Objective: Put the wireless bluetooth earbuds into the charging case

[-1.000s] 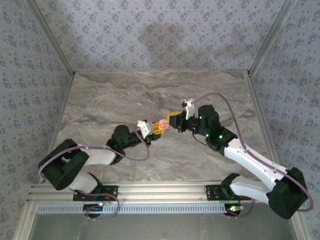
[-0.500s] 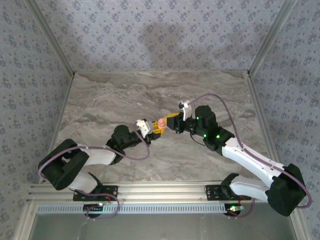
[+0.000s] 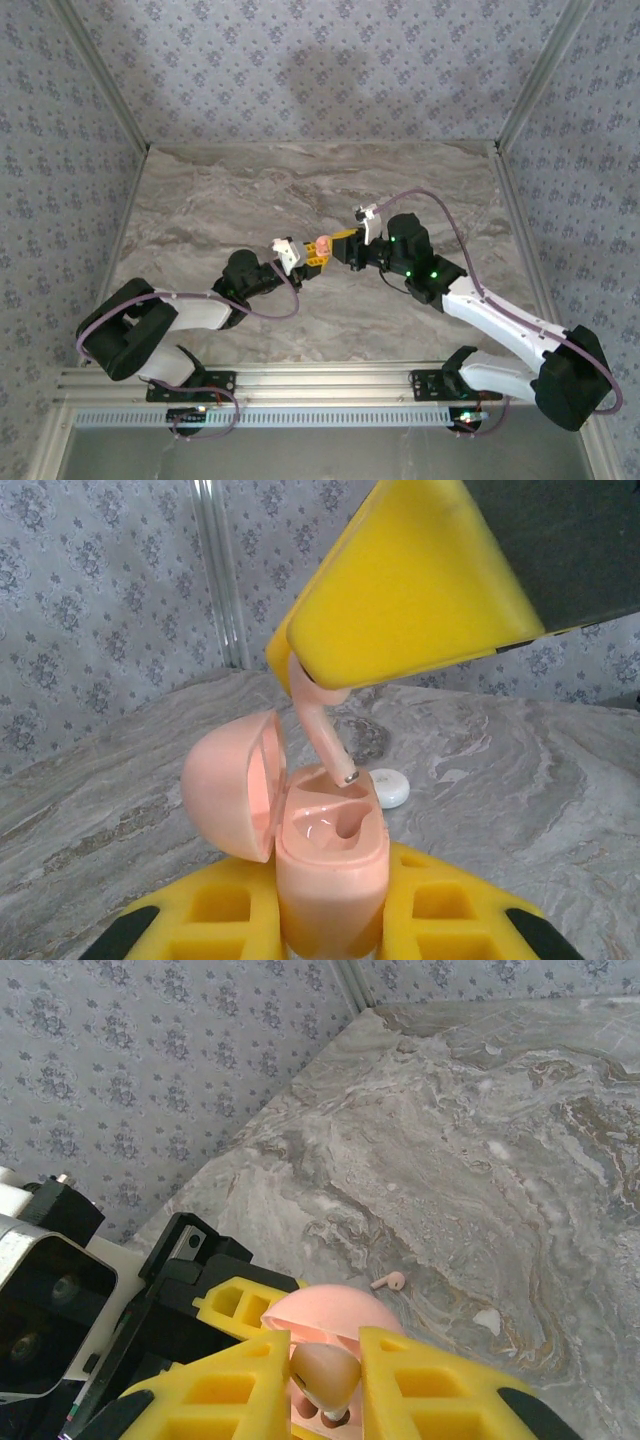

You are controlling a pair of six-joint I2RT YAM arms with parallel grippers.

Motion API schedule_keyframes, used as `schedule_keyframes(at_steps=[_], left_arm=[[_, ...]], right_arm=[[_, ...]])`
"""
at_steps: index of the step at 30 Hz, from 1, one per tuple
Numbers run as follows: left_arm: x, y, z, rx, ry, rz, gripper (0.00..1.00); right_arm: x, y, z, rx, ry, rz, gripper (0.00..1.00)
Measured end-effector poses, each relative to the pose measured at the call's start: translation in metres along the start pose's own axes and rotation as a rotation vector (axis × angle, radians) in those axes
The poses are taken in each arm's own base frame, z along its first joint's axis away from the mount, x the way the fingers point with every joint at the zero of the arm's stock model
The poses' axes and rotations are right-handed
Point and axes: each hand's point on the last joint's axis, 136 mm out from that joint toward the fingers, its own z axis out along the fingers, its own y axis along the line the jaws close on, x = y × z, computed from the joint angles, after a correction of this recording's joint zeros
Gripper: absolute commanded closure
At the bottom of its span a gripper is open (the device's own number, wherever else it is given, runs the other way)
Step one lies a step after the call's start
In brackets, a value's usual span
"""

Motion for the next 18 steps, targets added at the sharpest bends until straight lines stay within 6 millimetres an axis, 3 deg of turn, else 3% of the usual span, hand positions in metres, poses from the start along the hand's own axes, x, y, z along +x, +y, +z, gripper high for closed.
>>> schedule_keyframes(at_steps=[18], left_arm=[[-0.0081,0.0009,-0.0018,-0.008,-0.018,-0.006,0.86]], right_arm=[[0.0024,0.0046,0.0019,-0.021,-0.001,-0.011,0.78]])
